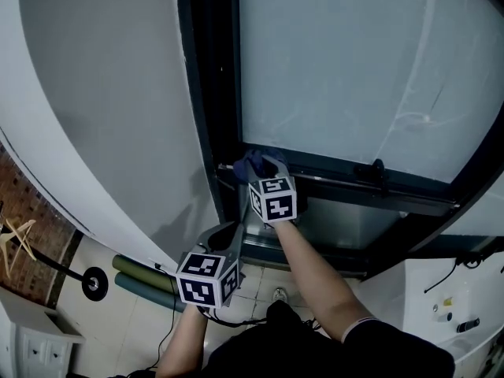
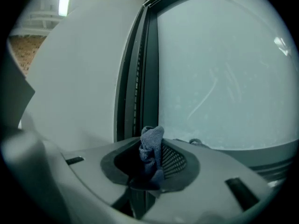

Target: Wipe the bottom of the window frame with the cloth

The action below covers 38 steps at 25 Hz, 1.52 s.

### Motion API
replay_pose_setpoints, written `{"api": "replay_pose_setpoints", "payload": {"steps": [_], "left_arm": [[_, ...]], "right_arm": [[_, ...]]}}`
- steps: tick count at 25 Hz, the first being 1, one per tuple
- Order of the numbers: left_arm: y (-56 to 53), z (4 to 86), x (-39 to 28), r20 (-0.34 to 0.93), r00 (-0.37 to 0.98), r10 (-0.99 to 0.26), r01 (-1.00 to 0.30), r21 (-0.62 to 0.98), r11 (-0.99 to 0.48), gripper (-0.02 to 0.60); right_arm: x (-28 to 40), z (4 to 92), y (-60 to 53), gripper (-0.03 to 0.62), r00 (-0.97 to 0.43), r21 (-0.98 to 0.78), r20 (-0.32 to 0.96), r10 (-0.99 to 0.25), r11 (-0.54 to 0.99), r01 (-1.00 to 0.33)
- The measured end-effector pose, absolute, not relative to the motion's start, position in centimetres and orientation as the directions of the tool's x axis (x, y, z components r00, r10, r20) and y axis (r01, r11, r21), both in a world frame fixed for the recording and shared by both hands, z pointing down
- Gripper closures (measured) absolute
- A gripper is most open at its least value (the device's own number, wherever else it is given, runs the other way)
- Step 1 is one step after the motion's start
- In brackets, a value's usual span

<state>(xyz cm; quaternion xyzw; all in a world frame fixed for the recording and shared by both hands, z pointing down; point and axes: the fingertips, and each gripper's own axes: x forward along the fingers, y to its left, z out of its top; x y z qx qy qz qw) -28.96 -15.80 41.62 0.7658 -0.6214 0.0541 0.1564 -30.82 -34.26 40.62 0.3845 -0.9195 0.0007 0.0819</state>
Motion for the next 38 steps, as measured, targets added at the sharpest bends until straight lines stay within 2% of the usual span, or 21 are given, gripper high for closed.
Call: {"api": "replay_pose_setpoints", "payload": {"steps": [6, 12, 17, 20, 25, 29, 38], "left_arm": [[-18.4, 41.2, -25.3, 0.267, 0.306, -0.914, -0.949, 0.163, -0.270, 0.575], [-20.6, 40.3, -19.5, 0.248, 0.432, -0.867, -0.901, 0.154, -0.405, 0.575], [-21.4, 40.1, -17.3, 0.246, 0.475, -0.845, -0.880, 0.147, -0.452, 0.575], [-21.7, 40.1, -17.3, 0.249, 0.472, -0.845, -0.881, 0.144, -0.450, 0.575], [-22.1, 40.5, -19.1, 0.259, 0.438, -0.861, -0.899, 0.152, -0.411, 0.575], [-21.8, 40.8, -20.5, 0.265, 0.409, -0.873, -0.912, 0.157, -0.380, 0.575], [-19.1, 40.5, -27.1, 0.248, 0.260, -0.933, -0.961, 0.156, -0.227, 0.575]], "right_arm": [[-24.5, 37.0, -33.8, 0.480, -0.665, 0.056, 0.051, -0.745, 0.667, -0.743], [-14.1, 33.7, -35.9, 0.480, -0.490, 0.070, -0.019, -0.871, 0.488, -0.870], [-6.4, 34.8, -38.5, 0.480, -0.241, 0.100, 0.030, -0.970, 0.243, -0.965], [-4.2, 37.0, -40.1, 0.480, -0.162, 0.116, 0.103, -0.981, 0.174, -0.978], [-4.9, 38.4, -41.6, 0.481, -0.171, 0.145, 0.183, -0.968, 0.199, -0.969], [-7.3, 38.7, -41.7, 0.482, -0.242, 0.132, 0.238, -0.941, 0.278, -0.951], [-21.0, 39.4, -40.3, 0.482, -0.458, 0.199, 0.342, -0.821, 0.539, -0.818]]}}
